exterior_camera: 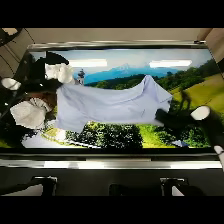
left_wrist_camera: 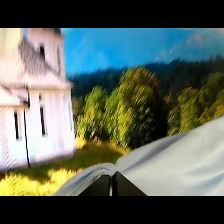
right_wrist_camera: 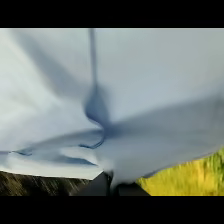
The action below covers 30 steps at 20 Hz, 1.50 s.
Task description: Fold the shirts.
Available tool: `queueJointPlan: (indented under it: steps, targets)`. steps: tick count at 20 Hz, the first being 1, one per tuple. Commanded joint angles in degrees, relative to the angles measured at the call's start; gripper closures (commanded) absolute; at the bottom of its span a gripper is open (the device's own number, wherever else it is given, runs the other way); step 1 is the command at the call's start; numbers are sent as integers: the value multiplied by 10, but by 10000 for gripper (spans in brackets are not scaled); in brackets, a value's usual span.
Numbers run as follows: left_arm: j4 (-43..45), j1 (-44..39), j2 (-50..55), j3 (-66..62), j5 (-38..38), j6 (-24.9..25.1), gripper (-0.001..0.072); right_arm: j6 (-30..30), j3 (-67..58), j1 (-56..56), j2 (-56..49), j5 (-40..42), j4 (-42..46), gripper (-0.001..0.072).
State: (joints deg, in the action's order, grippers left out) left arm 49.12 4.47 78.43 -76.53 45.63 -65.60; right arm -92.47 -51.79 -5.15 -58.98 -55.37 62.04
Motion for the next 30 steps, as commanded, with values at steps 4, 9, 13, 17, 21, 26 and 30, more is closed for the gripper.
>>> queueJointPlan:
  steps: [4, 9, 13, 17, 21, 26, 30]
  targets:
    - [105, 12, -218, -202, -199, -137, 683, 12, -367, 0, 170, 224, 193, 667]
    - [335, 55, -347, -225, -10, -365, 683, -39, -470, 1, 229, 104, 238, 668]
    - [341, 56, -395, -225, 56, -361, 683, -42, -470, 0, 234, 68, 242, 667]
    - [375, 56, -434, -225, 64, -356, 683, -42, -471, 0, 244, 75, 251, 667]
    - [392, 56, -454, -225, 84, -355, 683, -42, -471, 0, 265, 74, 270, 667]
    - [392, 56, -479, -225, 91, -334, 683, -42, -471, 1, 280, 12, 300, 667]
    - [385, 56, -468, -168, 221, -334, 682, -42, -470, 0, 221, -209, 347, 667]
